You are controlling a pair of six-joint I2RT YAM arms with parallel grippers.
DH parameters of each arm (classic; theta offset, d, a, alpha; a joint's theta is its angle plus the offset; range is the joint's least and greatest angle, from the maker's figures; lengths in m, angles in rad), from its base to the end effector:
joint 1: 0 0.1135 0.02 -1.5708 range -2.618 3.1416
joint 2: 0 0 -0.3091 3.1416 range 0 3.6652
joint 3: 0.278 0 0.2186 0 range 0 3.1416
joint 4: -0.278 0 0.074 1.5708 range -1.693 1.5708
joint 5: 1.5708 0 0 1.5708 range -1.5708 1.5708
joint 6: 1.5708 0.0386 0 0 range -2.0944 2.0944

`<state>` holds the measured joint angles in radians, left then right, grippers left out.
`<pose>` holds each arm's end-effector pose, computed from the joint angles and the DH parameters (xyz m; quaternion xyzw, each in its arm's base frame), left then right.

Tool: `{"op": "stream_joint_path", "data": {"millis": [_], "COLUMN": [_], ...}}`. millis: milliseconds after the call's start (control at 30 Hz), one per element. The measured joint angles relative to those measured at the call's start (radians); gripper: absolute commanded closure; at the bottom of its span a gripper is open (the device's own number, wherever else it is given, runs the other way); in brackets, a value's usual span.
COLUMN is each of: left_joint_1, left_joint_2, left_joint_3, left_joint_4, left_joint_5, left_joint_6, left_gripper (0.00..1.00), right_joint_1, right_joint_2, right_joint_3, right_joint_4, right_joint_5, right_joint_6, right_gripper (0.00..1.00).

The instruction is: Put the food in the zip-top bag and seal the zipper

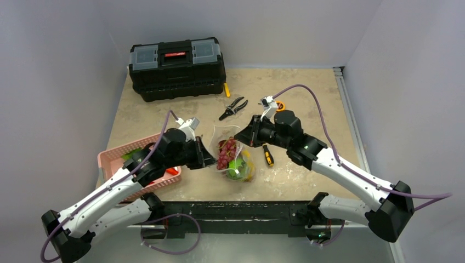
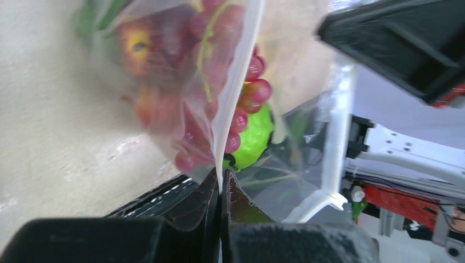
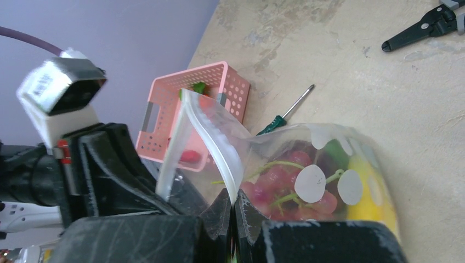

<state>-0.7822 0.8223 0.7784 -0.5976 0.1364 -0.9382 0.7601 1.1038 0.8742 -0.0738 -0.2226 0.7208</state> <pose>0.0759 -0.0828 0.3235 -0.0390 0.8916 -0.3786 0.2454 0.1432 0.1479 0.3667 -0.0815 0.7994 0.4631 0.3740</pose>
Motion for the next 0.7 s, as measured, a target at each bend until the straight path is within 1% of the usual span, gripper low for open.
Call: {"op": "stream_joint_path", "data": {"millis": [133, 267, 367, 467, 533, 567, 633, 700], "left_joint_1": [0.000, 0.000, 0.000, 0.000, 0.000, 0.000, 0.000, 0.000], "left_joint_2": [-0.033, -0.034, -0.016, -0.009, -0.013, -0.017, -0.031, -0.061], "left_joint_3": [0.047, 0.089, 0.084, 0.032, -0.018, -0.033, -0.042, -0.037], "left_joint_4": [0.051, 0.089, 0.085, 0.090, 0.092, 0.090, 0.076, 0.066], "left_joint_5": [0.033, 0.051, 0.050, 0.047, 0.048, 0.047, 0.042, 0.026], "left_joint_6": [-0.018, -0.023, -0.021, -0.026, -0.040, -0.047, -0.048, -0.042], "left_gripper": [1.00, 1.00, 1.00, 0.99, 0.90, 0.83, 0.66, 0.53], "right_joint_1": [0.000, 0.000, 0.000, 0.000, 0.000, 0.000, 0.000, 0.000], "right_joint_2": [0.000, -0.005, -0.020, -0.034, -0.039, -0.039, -0.037, -0.035], "right_joint_3": [0.000, 0.000, 0.000, -0.007, -0.020, -0.024, -0.033, -0.035], "right_joint_4": [-0.005, -0.014, -0.018, -0.013, -0.008, -0.007, -0.008, -0.008], "right_joint_5": [0.001, 0.008, 0.019, 0.021, 0.021, 0.021, 0.020, 0.020], "right_joint_6": [-0.007, -0.008, -0.012, -0.013, -0.013, -0.013, -0.013, -0.013], "right_gripper": [1.00, 1.00, 1.00, 1.00, 1.00, 1.00, 1.00, 1.00]}}
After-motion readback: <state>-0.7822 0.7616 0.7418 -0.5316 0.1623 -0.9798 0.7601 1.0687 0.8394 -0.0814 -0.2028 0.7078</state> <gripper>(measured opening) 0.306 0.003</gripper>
